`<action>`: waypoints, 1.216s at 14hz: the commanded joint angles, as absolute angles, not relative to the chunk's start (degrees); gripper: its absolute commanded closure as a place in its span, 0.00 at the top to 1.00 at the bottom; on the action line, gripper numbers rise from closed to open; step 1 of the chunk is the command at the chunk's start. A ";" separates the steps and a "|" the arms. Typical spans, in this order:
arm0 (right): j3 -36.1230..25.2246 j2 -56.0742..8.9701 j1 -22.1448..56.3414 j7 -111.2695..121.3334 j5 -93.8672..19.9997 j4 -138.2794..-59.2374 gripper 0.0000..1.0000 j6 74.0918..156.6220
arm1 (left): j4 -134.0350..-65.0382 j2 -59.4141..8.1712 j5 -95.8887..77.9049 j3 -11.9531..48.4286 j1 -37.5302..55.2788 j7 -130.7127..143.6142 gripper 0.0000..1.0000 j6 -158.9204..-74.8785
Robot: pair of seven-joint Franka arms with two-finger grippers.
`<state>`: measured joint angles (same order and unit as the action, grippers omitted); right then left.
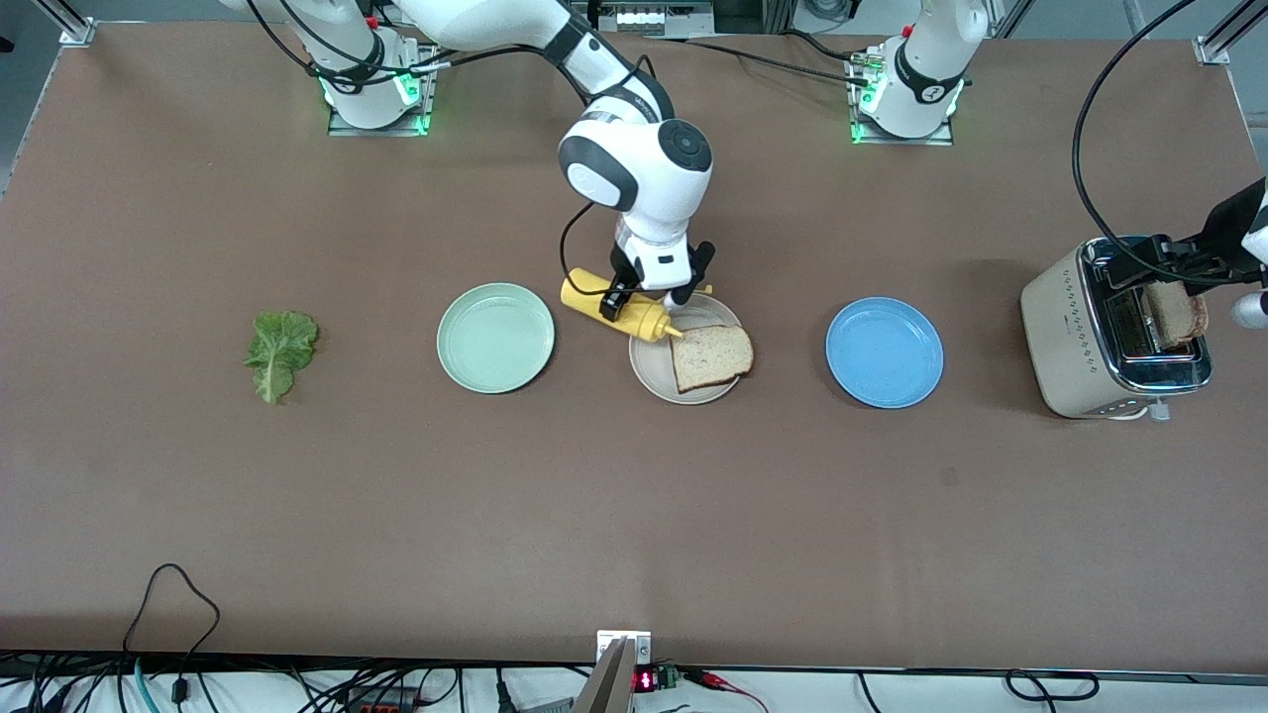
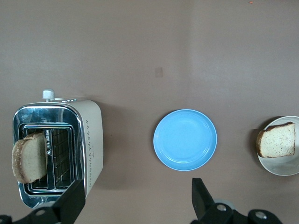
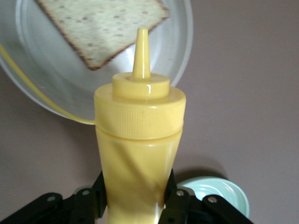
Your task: Make sandwich in beige plate with both arms
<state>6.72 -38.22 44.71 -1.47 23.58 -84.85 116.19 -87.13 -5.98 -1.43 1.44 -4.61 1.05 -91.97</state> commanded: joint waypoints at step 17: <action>10.02 -6.94 -5.34 83.27 -29.60 -117.94 0.03 122.61 | -87.54 -5.63 0.09 2.11 -4.75 0.26 1.00 -92.11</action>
<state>8.46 -9.09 -1.88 74.76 -24.98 -114.40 122.21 -87.15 -5.98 -1.43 1.62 -4.58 1.04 -91.97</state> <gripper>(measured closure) 0.542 0.000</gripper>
